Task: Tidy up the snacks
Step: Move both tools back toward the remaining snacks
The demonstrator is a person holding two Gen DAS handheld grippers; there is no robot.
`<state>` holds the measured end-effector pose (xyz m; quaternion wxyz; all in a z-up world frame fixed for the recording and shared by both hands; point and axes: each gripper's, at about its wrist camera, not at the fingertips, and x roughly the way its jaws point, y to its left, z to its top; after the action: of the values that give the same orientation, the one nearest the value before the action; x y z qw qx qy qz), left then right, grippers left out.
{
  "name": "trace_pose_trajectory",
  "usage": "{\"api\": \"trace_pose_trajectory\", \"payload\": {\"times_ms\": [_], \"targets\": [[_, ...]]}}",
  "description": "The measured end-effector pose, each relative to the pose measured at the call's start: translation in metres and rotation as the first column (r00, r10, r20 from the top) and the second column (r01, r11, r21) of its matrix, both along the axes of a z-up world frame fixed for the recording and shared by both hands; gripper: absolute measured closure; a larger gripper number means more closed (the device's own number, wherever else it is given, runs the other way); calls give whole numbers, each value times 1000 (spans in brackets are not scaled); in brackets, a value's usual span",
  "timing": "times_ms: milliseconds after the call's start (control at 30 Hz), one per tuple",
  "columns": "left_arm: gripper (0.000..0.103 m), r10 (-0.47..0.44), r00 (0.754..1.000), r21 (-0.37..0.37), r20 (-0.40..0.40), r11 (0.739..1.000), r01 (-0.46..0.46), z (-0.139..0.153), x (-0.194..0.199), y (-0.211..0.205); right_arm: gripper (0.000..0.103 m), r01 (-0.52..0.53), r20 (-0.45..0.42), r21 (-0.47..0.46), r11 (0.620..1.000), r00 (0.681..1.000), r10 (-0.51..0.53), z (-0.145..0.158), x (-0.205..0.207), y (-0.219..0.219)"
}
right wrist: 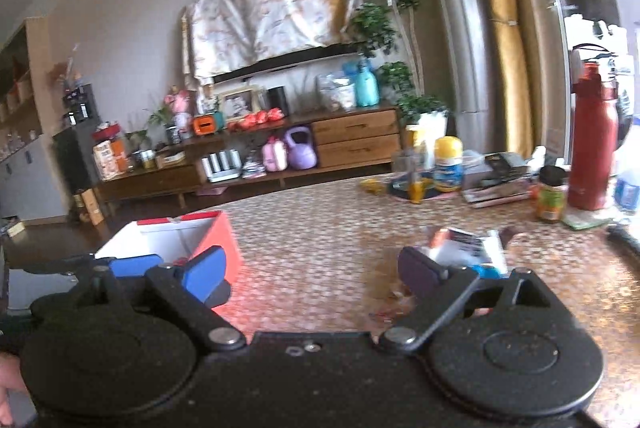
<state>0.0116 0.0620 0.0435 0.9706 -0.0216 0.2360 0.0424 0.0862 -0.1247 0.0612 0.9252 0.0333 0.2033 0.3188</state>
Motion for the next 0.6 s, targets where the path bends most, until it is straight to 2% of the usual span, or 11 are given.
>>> {"api": "trace_pose_trajectory", "payload": {"times_ms": [167, 600], "targets": [[4, -33, 999, 0, 2, 999, 33, -9, 6, -12, 10, 58, 8, -21, 998, 998, -58, -14, 7, -23], [4, -169, 985, 60, -19, 984, 170, -33, 38, -46, 8, 139, 10, -67, 988, 990, -139, -51, 31, -55]]}}
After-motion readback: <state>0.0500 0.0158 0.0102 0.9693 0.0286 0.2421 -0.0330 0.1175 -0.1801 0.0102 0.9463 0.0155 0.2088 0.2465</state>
